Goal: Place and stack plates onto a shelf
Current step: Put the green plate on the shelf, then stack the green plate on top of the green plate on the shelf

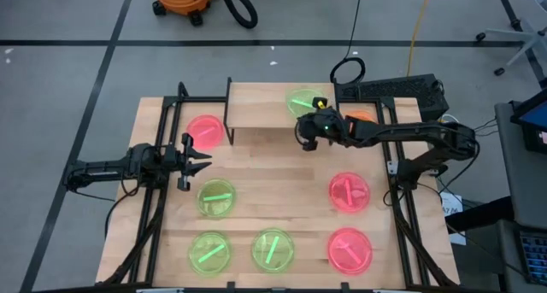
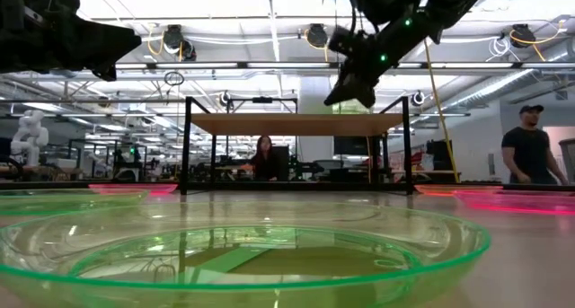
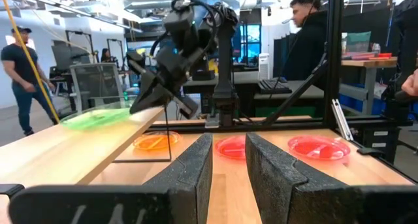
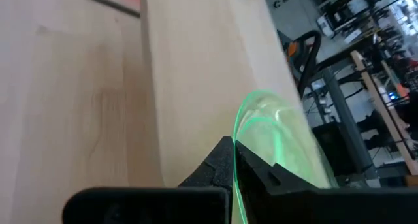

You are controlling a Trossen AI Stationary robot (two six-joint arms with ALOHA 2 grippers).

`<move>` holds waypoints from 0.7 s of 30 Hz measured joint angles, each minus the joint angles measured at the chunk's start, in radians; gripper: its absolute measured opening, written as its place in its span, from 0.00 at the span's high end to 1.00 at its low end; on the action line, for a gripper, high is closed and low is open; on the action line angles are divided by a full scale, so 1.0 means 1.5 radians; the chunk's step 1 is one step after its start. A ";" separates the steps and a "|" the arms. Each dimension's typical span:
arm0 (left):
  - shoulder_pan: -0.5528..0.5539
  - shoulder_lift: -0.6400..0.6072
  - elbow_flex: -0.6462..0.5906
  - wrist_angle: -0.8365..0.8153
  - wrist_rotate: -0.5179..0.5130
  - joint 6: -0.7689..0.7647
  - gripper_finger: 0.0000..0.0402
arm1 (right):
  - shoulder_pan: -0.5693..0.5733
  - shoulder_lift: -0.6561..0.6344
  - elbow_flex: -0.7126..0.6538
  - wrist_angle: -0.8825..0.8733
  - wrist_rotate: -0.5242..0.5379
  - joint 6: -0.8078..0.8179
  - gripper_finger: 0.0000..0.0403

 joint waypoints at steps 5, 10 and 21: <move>0.000 0.000 0.000 0.000 0.000 0.000 0.75 | 0.000 0.024 0.000 0.001 0.001 -0.001 1.00; 0.000 0.000 0.000 0.000 0.000 0.000 0.75 | 0.000 0.030 0.000 0.028 0.001 -0.001 0.98; 0.000 0.000 0.000 0.000 0.000 0.000 0.75 | 0.006 0.030 0.000 0.066 0.008 -0.005 0.84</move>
